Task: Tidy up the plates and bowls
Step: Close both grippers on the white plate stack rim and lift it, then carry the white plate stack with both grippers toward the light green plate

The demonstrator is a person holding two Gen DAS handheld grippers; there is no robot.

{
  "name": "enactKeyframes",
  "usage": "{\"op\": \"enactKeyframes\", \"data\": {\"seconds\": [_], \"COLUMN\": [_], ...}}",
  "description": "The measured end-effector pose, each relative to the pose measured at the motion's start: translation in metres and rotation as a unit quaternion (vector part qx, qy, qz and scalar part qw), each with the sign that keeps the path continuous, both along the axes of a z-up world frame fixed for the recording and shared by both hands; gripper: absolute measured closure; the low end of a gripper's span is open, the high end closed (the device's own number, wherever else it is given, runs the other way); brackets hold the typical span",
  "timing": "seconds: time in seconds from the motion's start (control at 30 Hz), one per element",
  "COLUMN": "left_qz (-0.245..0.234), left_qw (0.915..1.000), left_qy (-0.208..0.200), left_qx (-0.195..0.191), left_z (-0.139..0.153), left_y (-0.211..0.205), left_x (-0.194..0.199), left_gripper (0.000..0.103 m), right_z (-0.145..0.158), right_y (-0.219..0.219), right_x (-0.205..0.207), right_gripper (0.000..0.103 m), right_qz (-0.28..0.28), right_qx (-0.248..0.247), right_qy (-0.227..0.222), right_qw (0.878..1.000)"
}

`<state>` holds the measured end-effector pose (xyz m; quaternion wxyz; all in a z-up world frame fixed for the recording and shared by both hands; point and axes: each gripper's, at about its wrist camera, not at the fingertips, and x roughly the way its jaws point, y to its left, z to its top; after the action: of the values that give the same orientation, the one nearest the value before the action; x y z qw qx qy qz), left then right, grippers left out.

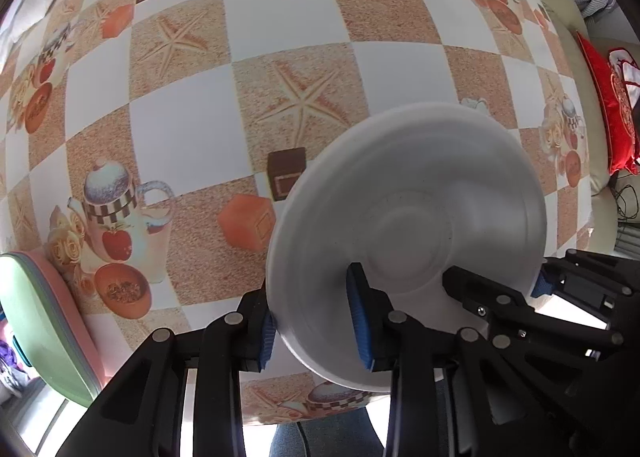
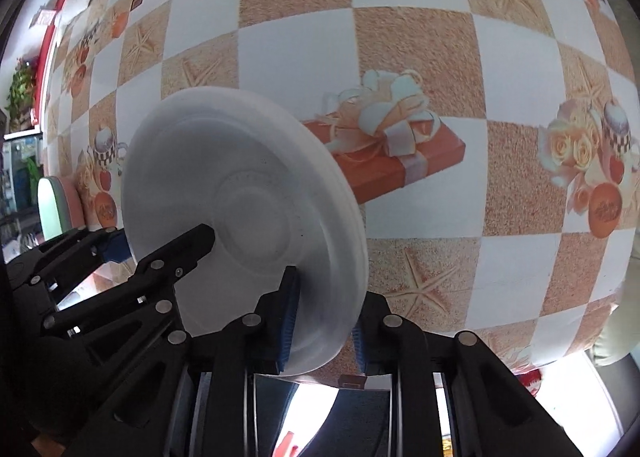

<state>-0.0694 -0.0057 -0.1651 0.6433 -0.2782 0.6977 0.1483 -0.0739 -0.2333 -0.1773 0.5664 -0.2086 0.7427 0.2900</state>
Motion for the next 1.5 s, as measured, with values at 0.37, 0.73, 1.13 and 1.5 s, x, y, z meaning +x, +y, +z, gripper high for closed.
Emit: {"op": "enactKeyframes", "data": {"seconds": [0.37,0.73,1.13,1.5], "left_qz": [0.026,0.036,0.064,0.077], "left_qw": [0.9996,0.9993,0.9978,0.9969], "left_qy": [0.008,0.01,0.016,0.014], "left_qx": [0.0,0.002,0.008,0.005], "left_z": [-0.009,-0.009,-0.005,-0.005], "left_y": [0.018,0.037,0.043,0.041], "left_x": [-0.045,-0.062,-0.088,-0.114], "left_gripper": [0.068,0.066,0.067,0.066], "right_z": [-0.012,-0.023,-0.027,-0.036], "right_y": [0.045,0.093,0.164,0.205], "right_x": [-0.049,-0.087,-0.139,-0.19], "right_gripper": [0.077,0.076,0.076,0.076], "right_qz": [0.04,0.066,0.105,0.148], "right_qx": [-0.002,-0.01,-0.004,-0.003], "right_qy": [0.001,0.0,0.003,-0.001], "right_qw": [0.999,0.998,0.995,0.989]}}
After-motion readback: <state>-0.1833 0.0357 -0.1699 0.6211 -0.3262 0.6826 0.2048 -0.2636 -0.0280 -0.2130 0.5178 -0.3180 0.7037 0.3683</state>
